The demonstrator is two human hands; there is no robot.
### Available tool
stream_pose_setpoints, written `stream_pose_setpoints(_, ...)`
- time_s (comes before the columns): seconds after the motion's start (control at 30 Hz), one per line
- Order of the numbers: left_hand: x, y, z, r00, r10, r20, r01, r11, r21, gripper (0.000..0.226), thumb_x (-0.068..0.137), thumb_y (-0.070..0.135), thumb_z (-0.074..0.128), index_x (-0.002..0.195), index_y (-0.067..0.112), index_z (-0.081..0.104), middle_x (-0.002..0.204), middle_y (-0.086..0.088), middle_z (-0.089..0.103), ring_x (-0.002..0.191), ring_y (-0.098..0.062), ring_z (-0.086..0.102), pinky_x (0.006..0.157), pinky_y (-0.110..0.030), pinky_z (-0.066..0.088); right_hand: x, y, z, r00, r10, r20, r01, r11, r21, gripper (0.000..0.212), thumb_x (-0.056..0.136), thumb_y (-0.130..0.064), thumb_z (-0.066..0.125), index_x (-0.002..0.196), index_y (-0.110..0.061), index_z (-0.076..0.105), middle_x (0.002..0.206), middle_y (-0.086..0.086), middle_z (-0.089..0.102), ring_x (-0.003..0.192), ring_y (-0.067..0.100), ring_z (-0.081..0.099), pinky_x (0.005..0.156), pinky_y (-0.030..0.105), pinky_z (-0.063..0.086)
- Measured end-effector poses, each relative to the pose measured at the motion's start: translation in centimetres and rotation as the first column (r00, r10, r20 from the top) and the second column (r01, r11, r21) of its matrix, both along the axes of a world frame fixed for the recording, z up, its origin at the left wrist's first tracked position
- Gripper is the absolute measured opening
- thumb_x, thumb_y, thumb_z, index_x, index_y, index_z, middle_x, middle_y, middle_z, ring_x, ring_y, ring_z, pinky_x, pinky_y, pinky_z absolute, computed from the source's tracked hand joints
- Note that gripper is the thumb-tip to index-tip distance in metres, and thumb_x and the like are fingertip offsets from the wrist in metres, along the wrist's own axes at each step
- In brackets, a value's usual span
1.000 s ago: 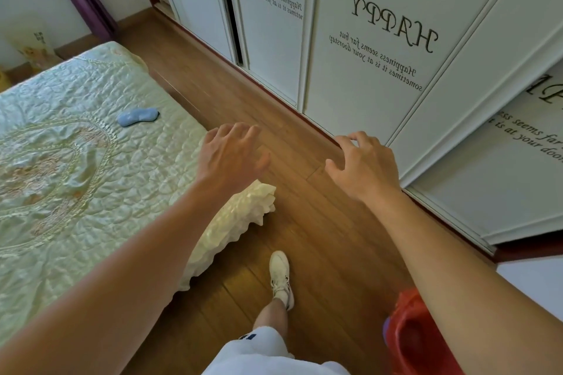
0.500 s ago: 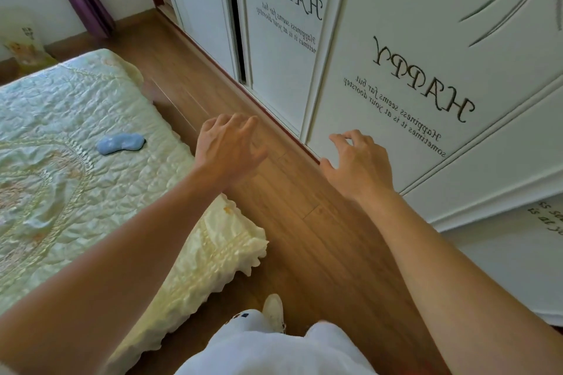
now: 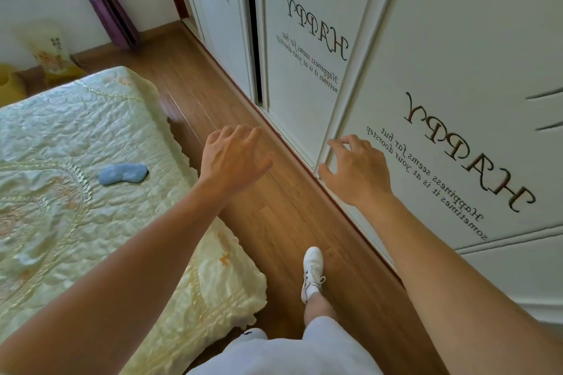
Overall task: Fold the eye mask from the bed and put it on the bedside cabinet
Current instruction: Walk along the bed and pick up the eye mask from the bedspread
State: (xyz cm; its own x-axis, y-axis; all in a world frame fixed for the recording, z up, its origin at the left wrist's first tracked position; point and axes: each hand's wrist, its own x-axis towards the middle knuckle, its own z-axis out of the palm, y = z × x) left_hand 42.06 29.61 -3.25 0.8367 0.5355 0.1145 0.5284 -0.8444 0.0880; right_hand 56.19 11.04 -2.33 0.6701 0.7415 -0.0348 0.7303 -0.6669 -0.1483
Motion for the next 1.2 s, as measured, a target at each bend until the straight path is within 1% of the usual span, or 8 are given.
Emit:
stream_pose_setpoints(0.27, 10.5, 7.9, 0.7, 0.988, 0.15, -0.048, -0.149, 0.989, 0.018, 0.066, 0.086, 0.067, 0.039, 0.136, 0.025, 0.049, 0.138, -0.004, 0.06, 0.124, -0.029, 0.056, 0.102, -0.049, 0.044, 12.2, 10.7, 0.2, 0.987, 0.156, -0.044, -0.155, 0.987, 0.033, 0.056, 0.096, -0.047, 0.05, 0.143, -0.016, 0.053, 0.147, 0.013, 0.054, 0.132, 0.034, 0.051, 0.104, 0.05, 0.043)
stream_pose_setpoints(0.47, 14.2, 12.7, 1.6, 0.964, 0.263, -0.033, -0.264, 0.964, -0.026, 0.065, 0.085, 0.063, 0.053, 0.135, 0.023, 0.05, 0.134, -0.006, 0.061, 0.12, -0.029, 0.058, 0.1, -0.049, 0.046, 17.8, 19.1, 1.1, 0.953, 0.293, -0.073, -0.29, 0.956, 0.044, 0.055, 0.095, -0.045, 0.051, 0.141, -0.016, 0.054, 0.145, 0.014, 0.055, 0.129, 0.034, 0.053, 0.101, 0.049, 0.044)
stream_pose_setpoints(0.53, 14.2, 14.5, 1.6, 0.95, 0.31, -0.044, -0.309, 0.951, 0.015, 0.063, 0.085, 0.065, 0.049, 0.133, 0.024, 0.05, 0.133, -0.003, 0.062, 0.117, -0.027, 0.059, 0.098, -0.046, 0.047, 18.4, 21.7, 1.3, 0.937, 0.339, -0.081, -0.335, 0.94, 0.055, 0.056, 0.094, -0.045, 0.051, 0.142, -0.017, 0.053, 0.143, 0.014, 0.056, 0.127, 0.034, 0.054, 0.1, 0.048, 0.045)
stream_pose_setpoints(0.63, 13.9, 17.5, 1.9, 0.927, 0.375, -0.012, -0.375, 0.927, 0.007, 0.056, 0.087, 0.061, 0.042, 0.126, 0.022, 0.054, 0.13, -0.003, 0.063, 0.115, -0.028, 0.06, 0.095, -0.046, 0.045, 19.2, 25.8, 1.1, 0.912, 0.4, -0.091, -0.394, 0.916, 0.072, 0.054, 0.094, -0.043, 0.053, 0.141, -0.016, 0.054, 0.139, 0.013, 0.058, 0.124, 0.032, 0.056, 0.1, 0.047, 0.045)
stream_pose_setpoints(0.8, 13.6, 22.9, 1.7, 0.882, 0.471, -0.015, -0.471, 0.882, -0.003, 0.066, 0.084, 0.063, 0.032, 0.129, 0.022, 0.055, 0.129, -0.002, 0.064, 0.115, -0.029, 0.059, 0.096, -0.046, 0.044, 18.9, 32.8, 0.3, 0.87, 0.484, -0.097, -0.479, 0.875, 0.07, 0.053, 0.093, -0.041, 0.055, 0.14, -0.017, 0.055, 0.136, 0.011, 0.06, 0.124, 0.031, 0.057, 0.102, 0.047, 0.044)
stream_pose_setpoints(0.93, 13.2, 29.3, 0.7, 0.853, 0.522, 0.019, -0.522, 0.853, -0.009, 0.056, 0.088, 0.056, 0.043, 0.129, 0.022, 0.056, 0.13, -0.004, 0.064, 0.117, -0.03, 0.059, 0.096, -0.046, 0.044, 18.1, 40.6, -0.4, 0.833, 0.547, -0.08, -0.542, 0.837, 0.077, 0.051, 0.093, -0.04, 0.055, 0.138, -0.018, 0.056, 0.134, 0.009, 0.061, 0.124, 0.03, 0.057, 0.104, 0.047, 0.044)
stream_pose_setpoints(1.1, 11.0, 39.1, -0.5, 0.805, 0.593, 0.023, -0.592, 0.804, -0.056, 0.058, 0.087, 0.058, 0.041, 0.13, 0.023, 0.055, 0.132, -0.004, 0.063, 0.119, -0.03, 0.057, 0.097, -0.046, 0.043, 16.0, 52.4, -0.7, 0.781, 0.624, -0.035, -0.622, 0.781, 0.058, 0.049, 0.093, -0.039, 0.055, 0.137, -0.019, 0.056, 0.135, 0.008, 0.061, 0.122, 0.028, 0.057, 0.102, 0.045, 0.044)
stream_pose_setpoints(1.2, 8.9, 45.2, -0.5, 0.75, 0.661, 0.035, -0.656, 0.749, -0.092, 0.058, 0.088, 0.057, 0.044, 0.133, 0.022, 0.054, 0.134, -0.003, 0.062, 0.121, -0.029, 0.056, 0.096, -0.046, 0.044, 14.3, 59.6, -0.5, 0.742, 0.67, -0.035, -0.67, 0.742, 0.009, 0.049, 0.093, -0.04, 0.054, 0.137, -0.02, 0.056, 0.136, 0.008, 0.06, 0.122, 0.028, 0.056, 0.1, 0.045, 0.044)
